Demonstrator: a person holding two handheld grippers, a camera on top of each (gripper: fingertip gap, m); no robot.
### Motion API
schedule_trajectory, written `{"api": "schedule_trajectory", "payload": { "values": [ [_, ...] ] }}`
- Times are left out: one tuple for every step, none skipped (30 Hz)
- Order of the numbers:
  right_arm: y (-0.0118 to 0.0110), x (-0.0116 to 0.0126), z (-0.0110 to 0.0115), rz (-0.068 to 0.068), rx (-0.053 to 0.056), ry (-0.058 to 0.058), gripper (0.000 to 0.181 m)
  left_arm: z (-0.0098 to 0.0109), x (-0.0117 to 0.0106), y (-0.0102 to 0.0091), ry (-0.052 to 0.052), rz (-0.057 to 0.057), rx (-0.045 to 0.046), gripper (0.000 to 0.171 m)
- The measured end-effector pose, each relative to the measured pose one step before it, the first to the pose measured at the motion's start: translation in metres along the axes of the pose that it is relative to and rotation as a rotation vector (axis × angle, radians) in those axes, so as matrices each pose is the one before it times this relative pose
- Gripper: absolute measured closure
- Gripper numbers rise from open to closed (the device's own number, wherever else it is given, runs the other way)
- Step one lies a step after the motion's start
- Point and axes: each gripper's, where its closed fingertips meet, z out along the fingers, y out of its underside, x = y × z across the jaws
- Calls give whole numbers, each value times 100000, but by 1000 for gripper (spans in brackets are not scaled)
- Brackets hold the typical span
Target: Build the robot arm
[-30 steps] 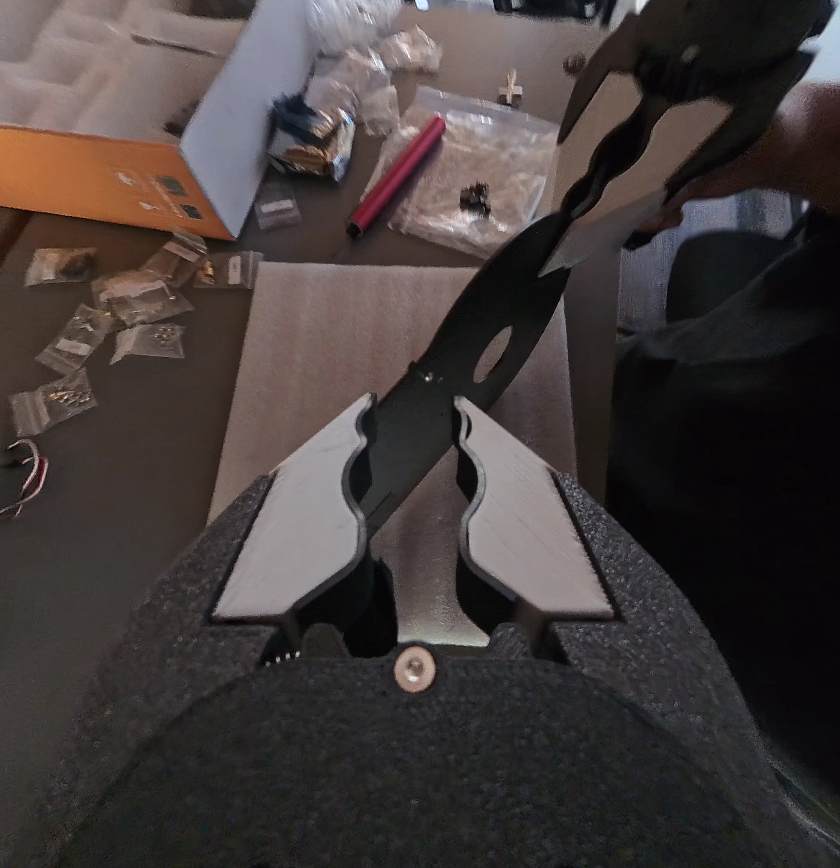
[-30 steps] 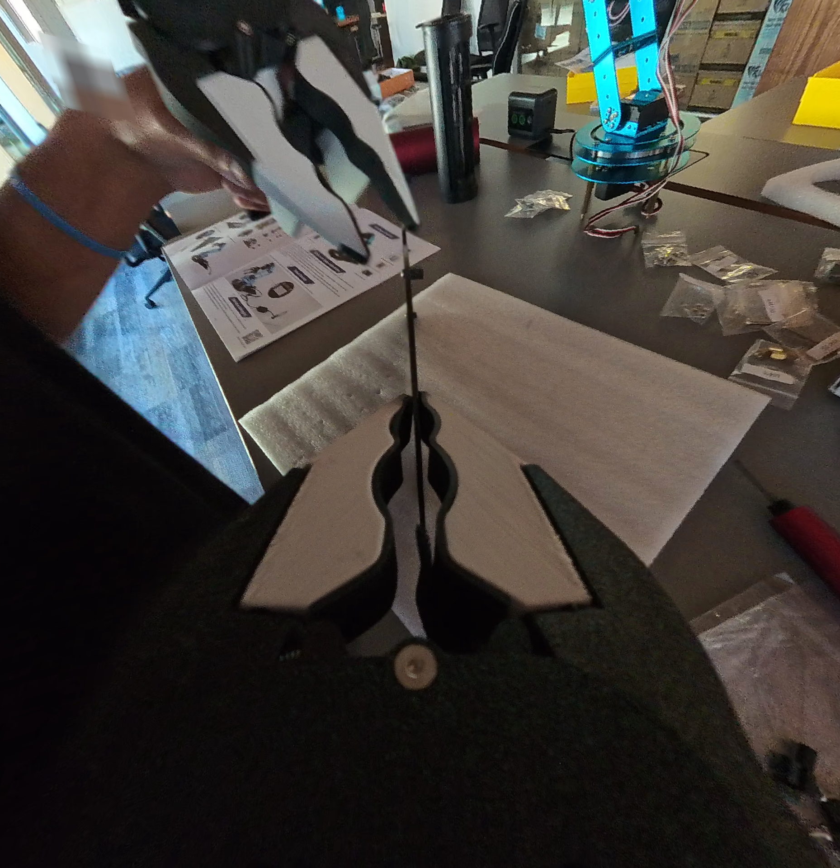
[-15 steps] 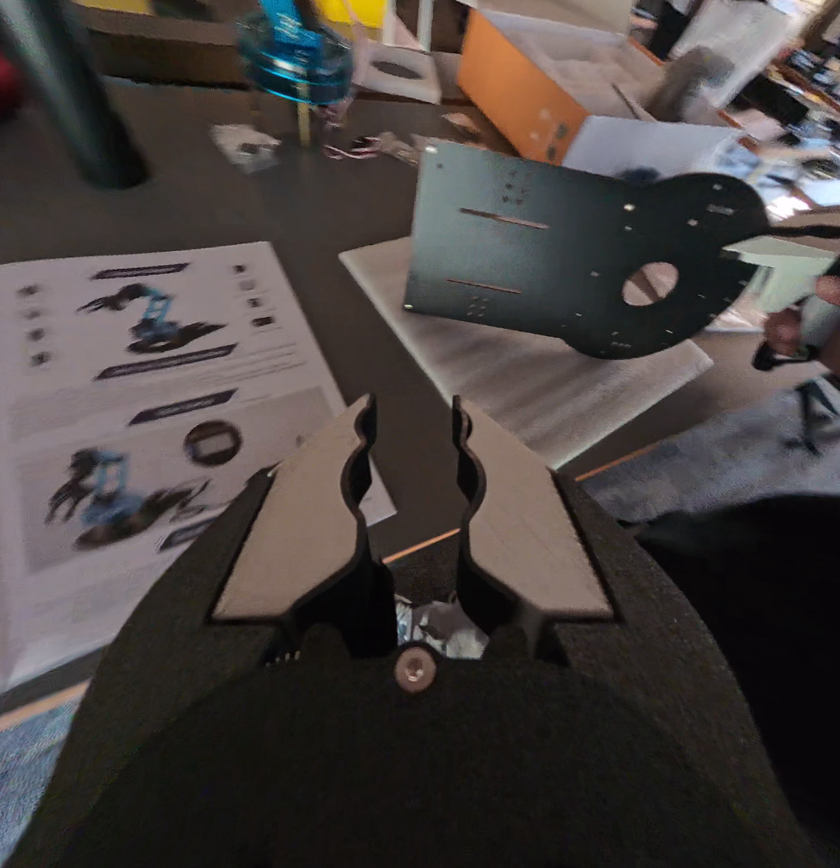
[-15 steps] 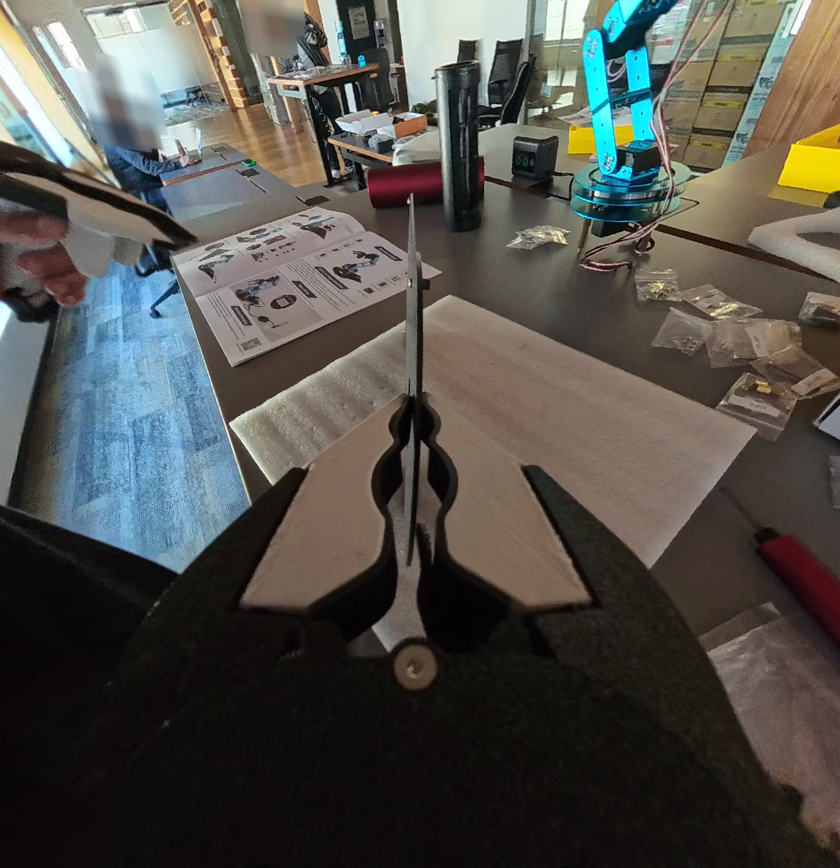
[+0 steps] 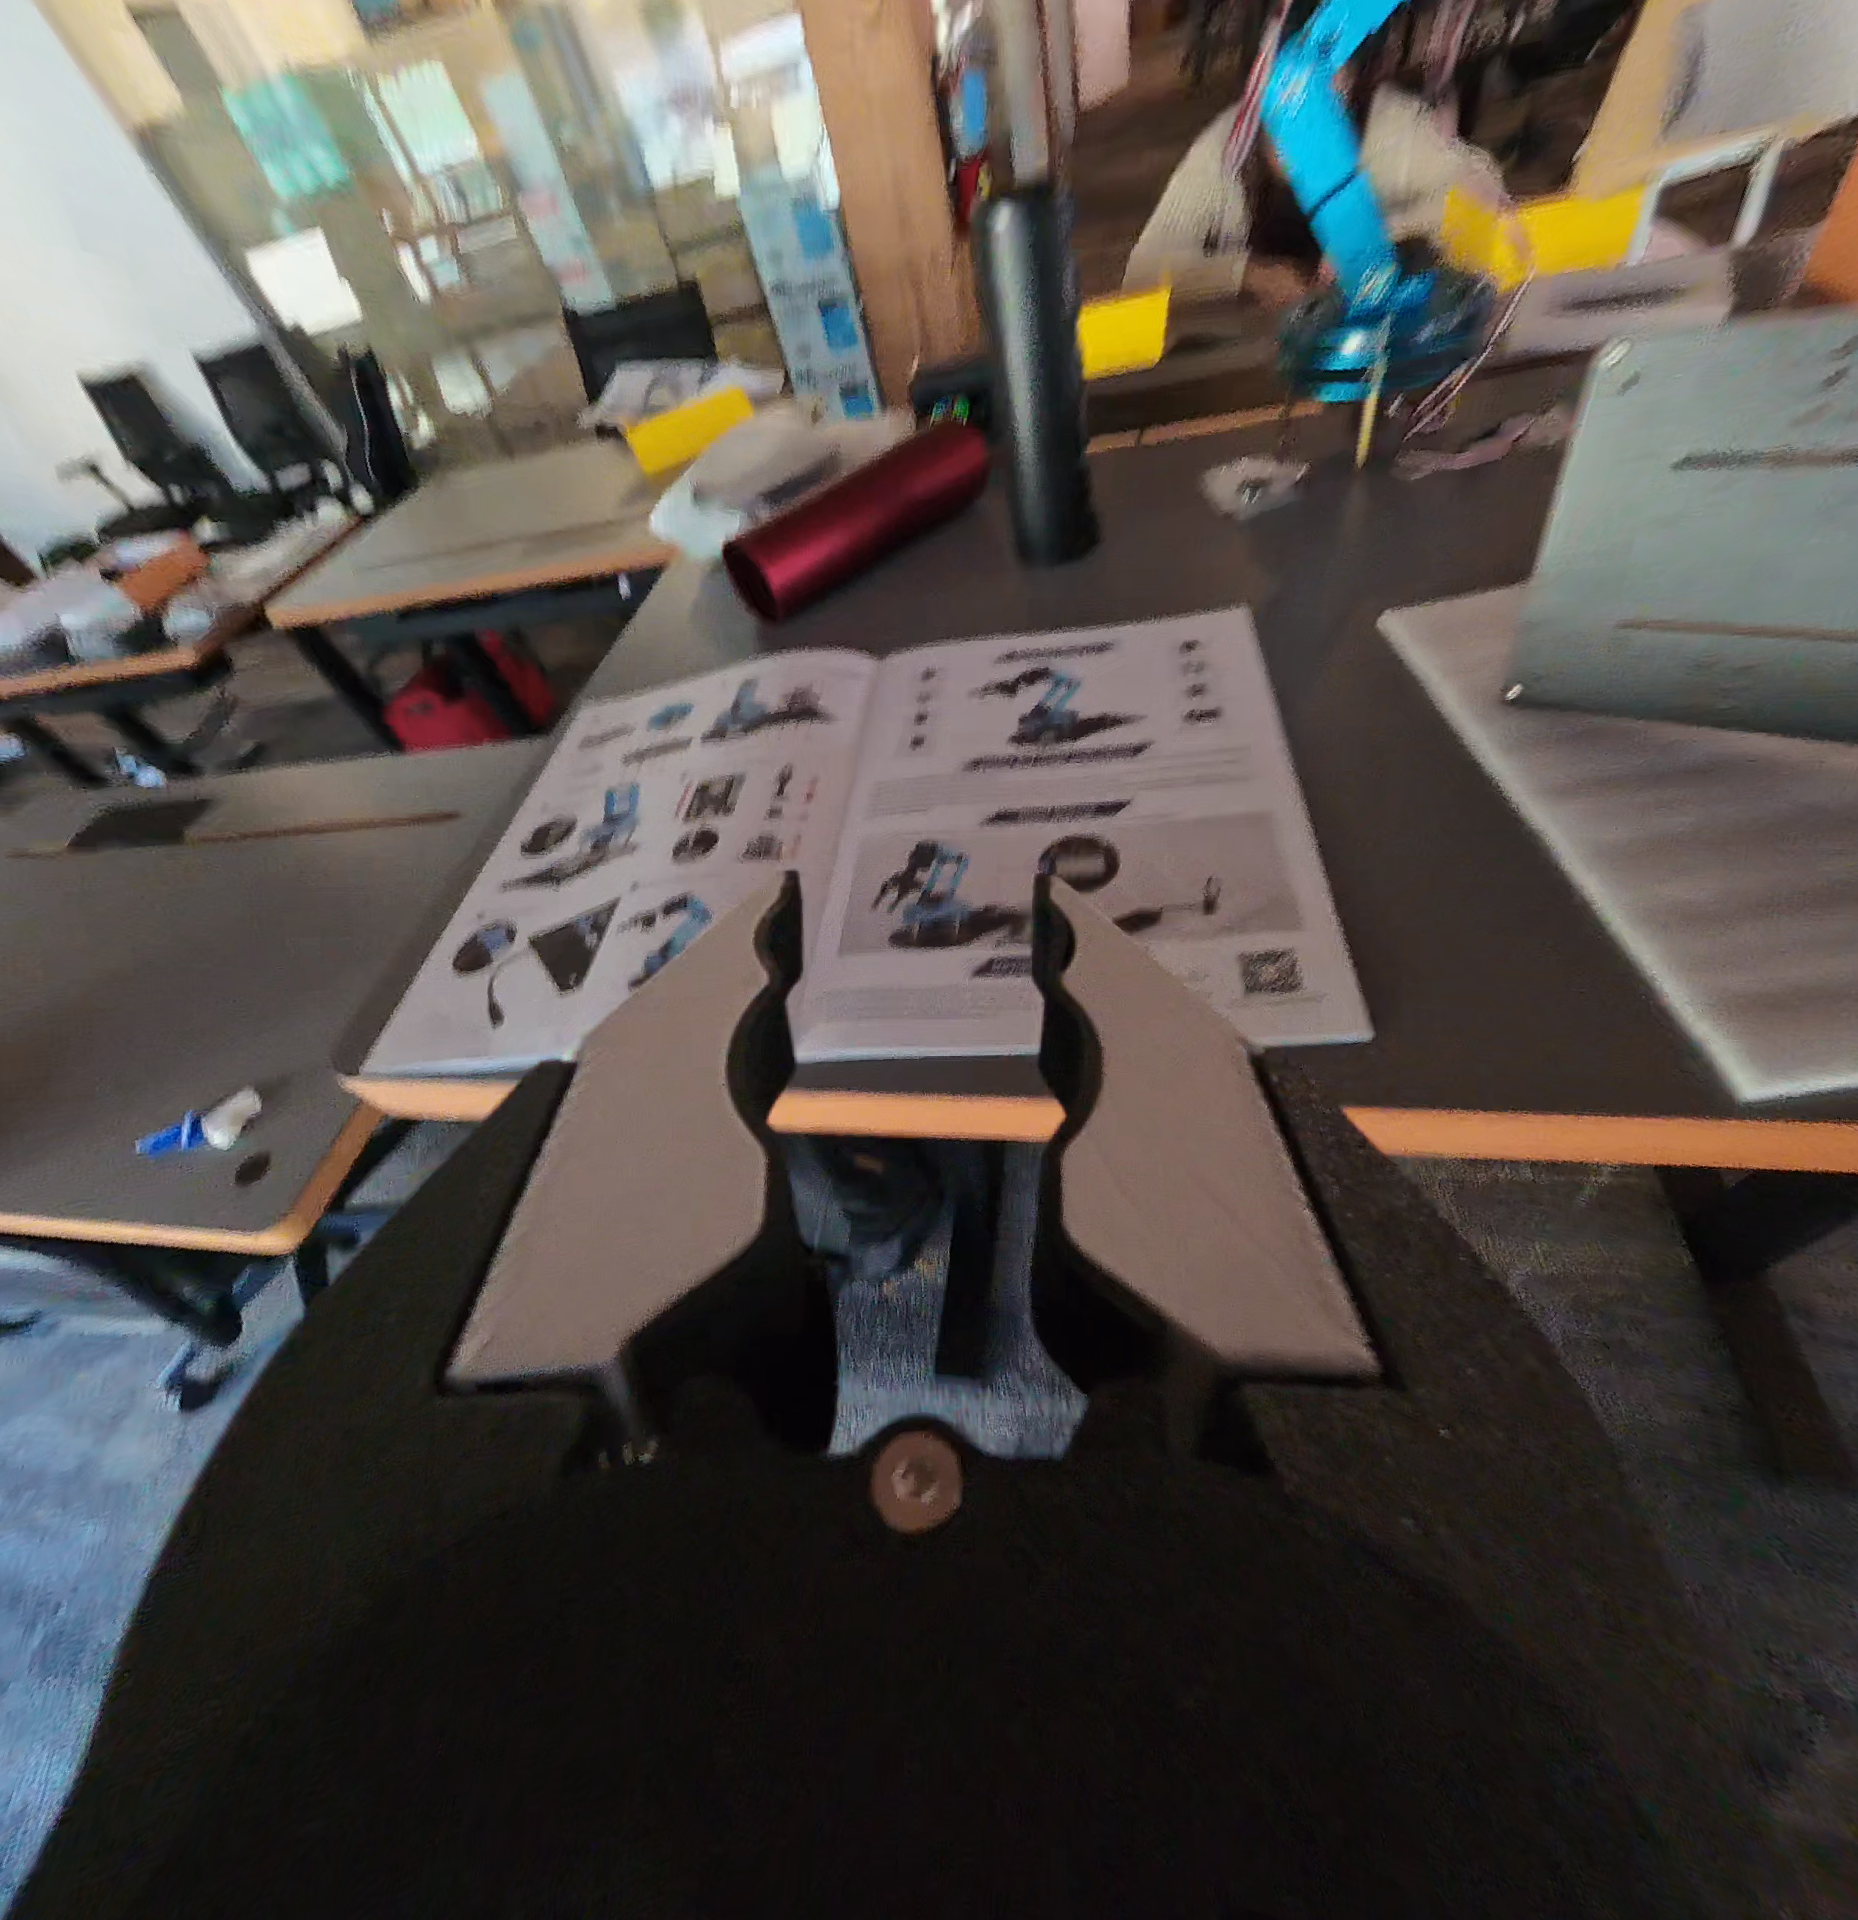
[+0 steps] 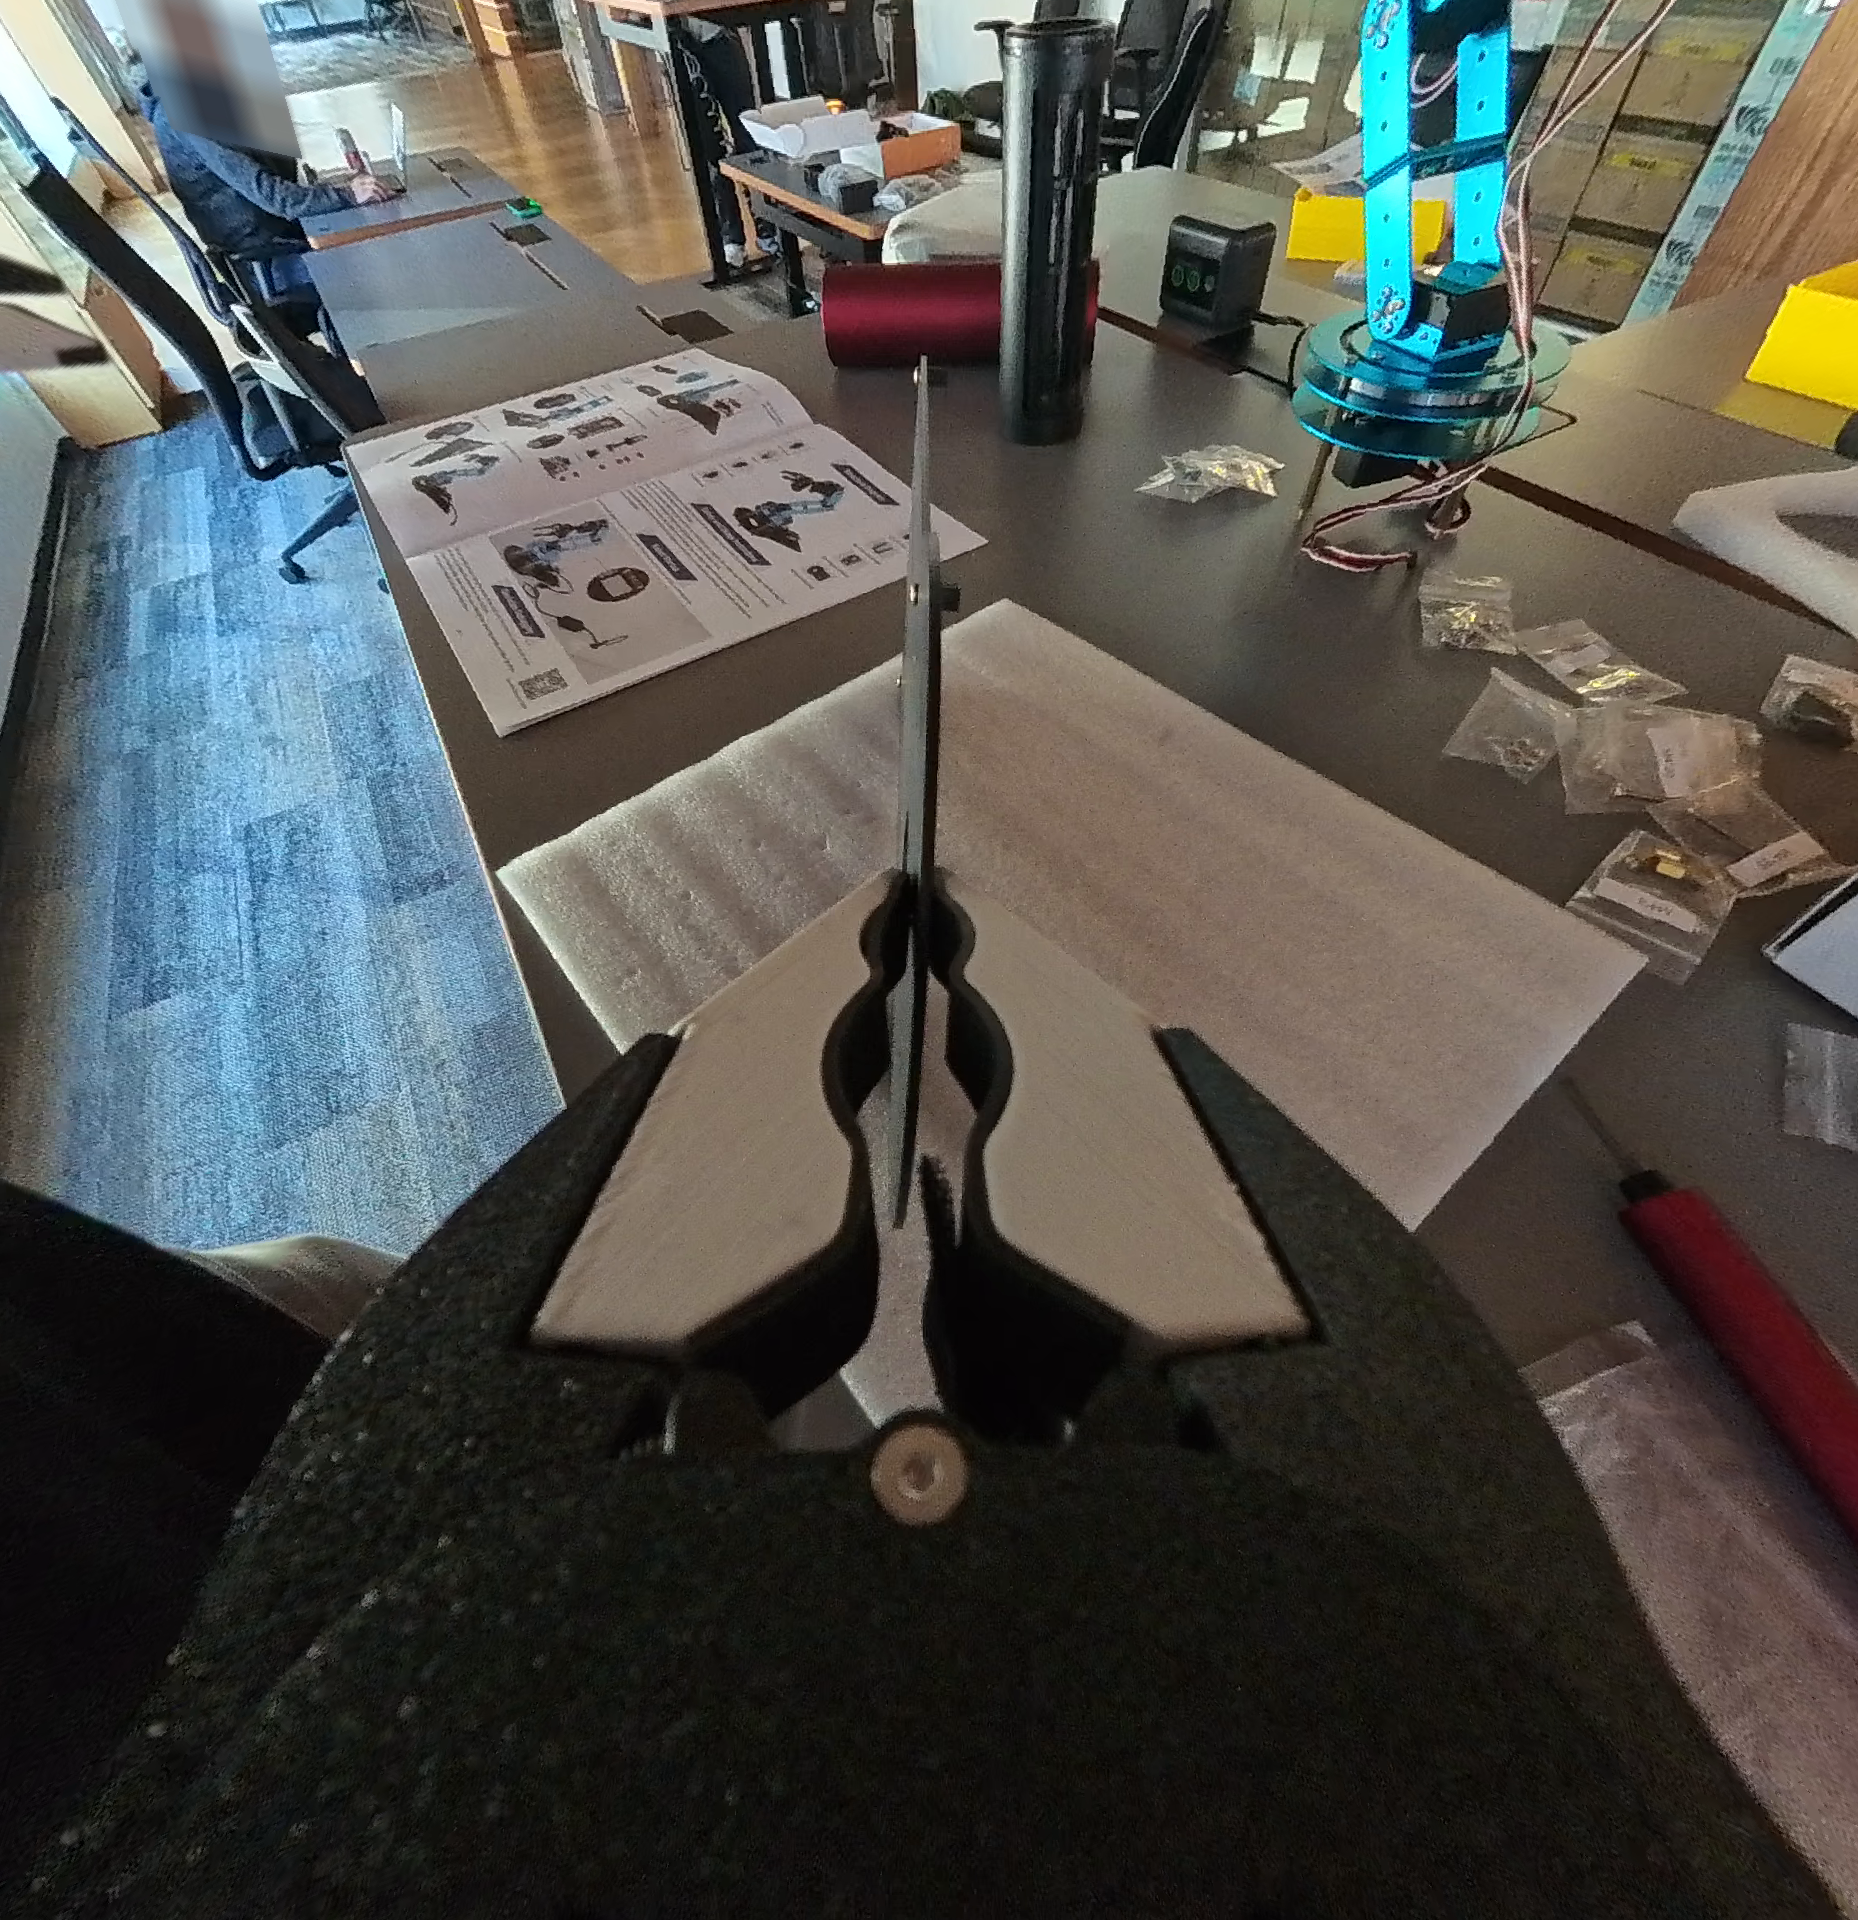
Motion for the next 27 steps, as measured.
{"api": "schedule_trajectory", "payload": {
  "values": [
    [-16,-100,10,-572,37,507,180,416,-634,1023,277,-1161,-4314,128],
    [-2,-136,-4,-629,-327,427,180,536,-362,963,2763,-1227,-4172,128],
    [-16,-92,-3,-439,-326,686,180,618,-331,810,3657,-1654,-3367,128],
    [5,-58,1,91,-95,707,180,644,-466,720,3644,-1735,-2775,128],
    [-10,-79,-5,127,439,550,180,639,-676,654,3146,-966,-2559,128],
    [7,-183,-19,-1466,1039,297,180,628,-980,567,1937,-274,-2228,128],
    [4,-352,-34,-3793,1725,-382,180,620,-1142,512,1436,-246,-2204,128],
    [-36,-405,-3,-3080,1968,-845,180,617,-1126,525,1879,-914,-2939,128],
    [-45,-328,16,170,1619,-1103,180,592,-1034,469,2680,-1219,-2997,128],
    [10,-220,-1,3057,618,-1242,181,516,-975,294,3129,-835,-1940,128],
    [10,-42,2,2957,-287,-86,180,423,-1049,180,2457,-431,-955,128],
    [-3,187,0,936,-599,1674,180,372,-1180,144,1375,-266,-653,128],
    [5,349,-21,340,-801,2688,180,315,-1146,145,1093,-450,-829,128],
    [28,337,8,871,-1182,2405,180,298,-948,148,1874,-817,-1081,128],
    [3,55,20,1957,-1594,283,181,281,-749,84,2458,-989,-971,127],
    [21,34,6,1955,-1670,241,181,254,-692,-43,1989,-1003,-411,128],
    [29,34,11,1477,-1405,239,180,231,-705,-143,1161,-949,198,128],
    [17,41,1,1886,-1418,306,180,212,-636,-195,886,-831,518,128],
    [15,-30,10,2568,-1647,-264,180,229,-535,-177,972,-844,462,128],
    [39,-37,0,1066,-1931,-31,180,252,-474,-180,814,-1276,274,128],
    [26,16,3,-43,-1955,448,180,282,-388,-210,864,-1728,178,128],
    [24,41,-2,370,-2020,557,180,286,-269,-284,1035,-1724,319,128],
    [28,32,11,524,-1755,410,180,243,-220,-382,828,-1296,643,128],
    [34,-38,-7,610,-1341,-129,180,215,-219,-406,451,-654,648,128],
    [10,-30,-1,343,-896,-69,180,178,-227,-372,150,17,373,128],
    [16,60,5,619,-395,313,180,157,-272,-270,-204,521,-49,129],
    [-7,93,8,845,15,510,180,149,-353,-149,-623,762,-656,129]
  ]
}}
